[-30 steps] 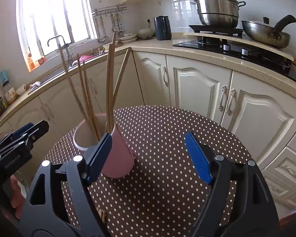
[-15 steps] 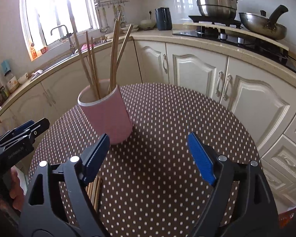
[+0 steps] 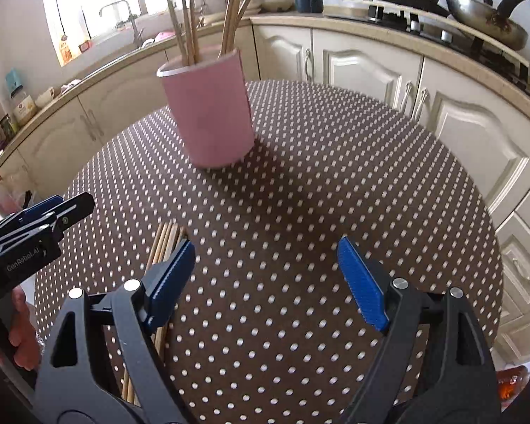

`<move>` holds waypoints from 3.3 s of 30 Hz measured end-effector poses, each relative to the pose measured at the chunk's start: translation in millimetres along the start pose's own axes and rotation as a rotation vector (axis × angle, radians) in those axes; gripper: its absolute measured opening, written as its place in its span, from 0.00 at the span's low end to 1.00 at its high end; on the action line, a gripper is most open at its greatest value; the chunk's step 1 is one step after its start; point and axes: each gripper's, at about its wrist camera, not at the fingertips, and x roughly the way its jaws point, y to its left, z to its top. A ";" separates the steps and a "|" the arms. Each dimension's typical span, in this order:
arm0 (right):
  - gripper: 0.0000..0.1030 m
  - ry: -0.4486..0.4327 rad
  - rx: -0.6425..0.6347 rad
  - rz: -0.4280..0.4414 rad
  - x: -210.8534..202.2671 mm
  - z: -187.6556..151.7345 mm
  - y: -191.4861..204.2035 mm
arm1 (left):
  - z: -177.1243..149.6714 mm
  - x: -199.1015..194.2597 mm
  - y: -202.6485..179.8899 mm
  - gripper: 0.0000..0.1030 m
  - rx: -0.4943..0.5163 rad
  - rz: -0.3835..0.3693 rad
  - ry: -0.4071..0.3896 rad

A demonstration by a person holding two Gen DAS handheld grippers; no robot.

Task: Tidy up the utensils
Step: 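Withdraw both open tools from the cup back over the chopstick pile, then close the right tool on a wooden chopstick while the left tool grasps another, then raise both held chopsticks upright and lower them into the pink cup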

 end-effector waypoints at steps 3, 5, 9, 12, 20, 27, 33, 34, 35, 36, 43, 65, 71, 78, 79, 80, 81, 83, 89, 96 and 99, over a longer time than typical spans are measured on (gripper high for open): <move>0.79 0.011 -0.012 0.006 0.9 -7.2 5.0 | -6.8 0.4 3.1 0.62 -0.004 0.000 0.011; 0.79 0.020 -0.027 0.012 1.6 -12.1 10.0 | -12.4 -0.7 5.9 0.62 -0.008 0.000 0.018; 0.79 0.042 -0.057 0.014 4.8 -19.8 19.9 | -23.2 -3.1 9.7 0.62 -0.004 -0.002 0.031; 0.79 0.054 -0.073 0.016 5.9 -23.0 26.7 | -30.6 -4.3 10.8 0.62 -0.004 -0.010 0.043; 0.81 0.079 -0.111 0.009 7.9 -27.5 39.7 | -40.2 -4.4 11.4 0.66 -0.008 -0.019 0.056; 0.81 0.098 -0.118 -0.012 12.3 -27.3 42.5 | -43.6 -2.3 15.3 0.66 -0.022 -0.029 0.062; 0.81 0.114 -0.145 -0.042 19.2 -23.1 47.0 | -45.6 1.0 14.7 0.66 -0.021 -0.034 0.070; 0.81 0.119 -0.159 -0.053 20.4 -23.9 49.1 | -45.7 1.0 14.0 0.66 -0.020 -0.036 0.070; 0.70 0.112 -0.179 -0.033 18.7 -24.9 53.3 | -45.8 0.6 12.6 0.66 -0.017 -0.039 0.069; 0.47 0.109 -0.205 -0.003 17.0 -25.9 57.1 | -45.9 0.0 10.4 0.66 -0.014 -0.042 0.067; 0.09 0.098 -0.196 0.092 15.8 -27.1 50.1 | -48.7 -1.0 -10.7 0.66 0.030 -0.098 0.081; 0.07 0.104 0.031 0.228 11.7 -24.0 -0.7 | -31.4 16.3 -65.3 0.74 0.109 0.076 0.110; 0.07 0.104 0.031 0.230 10.9 -25.7 -1.0 | -26.0 22.6 -74.9 0.76 0.132 0.092 0.109; 0.07 0.100 0.050 0.222 10.6 -25.4 -2.3 | -22.6 32.4 -71.0 0.77 0.068 0.095 0.122; 0.07 0.100 0.050 0.221 10.6 -25.4 -2.1 | -21.4 31.5 -68.3 0.58 0.054 0.057 0.117; 0.07 0.099 0.048 0.220 10.3 -25.5 -1.4 | -20.4 29.5 -67.4 0.30 0.054 0.079 0.099; 0.06 0.096 0.046 0.217 9.5 -25.5 -0.9 | -19.3 28.7 -65.9 0.21 0.050 0.076 0.094; 0.06 0.085 0.042 0.211 7.1 -25.4 0.4 | -18.1 28.4 -63.0 0.07 0.039 0.060 0.093; 0.06 0.030 0.033 0.183 -7.9 -24.4 4.9 | -18.6 23.1 -48.6 0.06 0.007 -0.001 0.086; 0.06 -0.002 0.043 0.166 -21.3 -20.2 5.3 | -20.8 2.6 -43.9 0.06 -0.005 -0.042 0.011; 0.06 -0.035 0.039 0.149 -31.8 -15.9 4.6 | -18.8 -8.3 -42.3 0.06 -0.018 -0.065 -0.020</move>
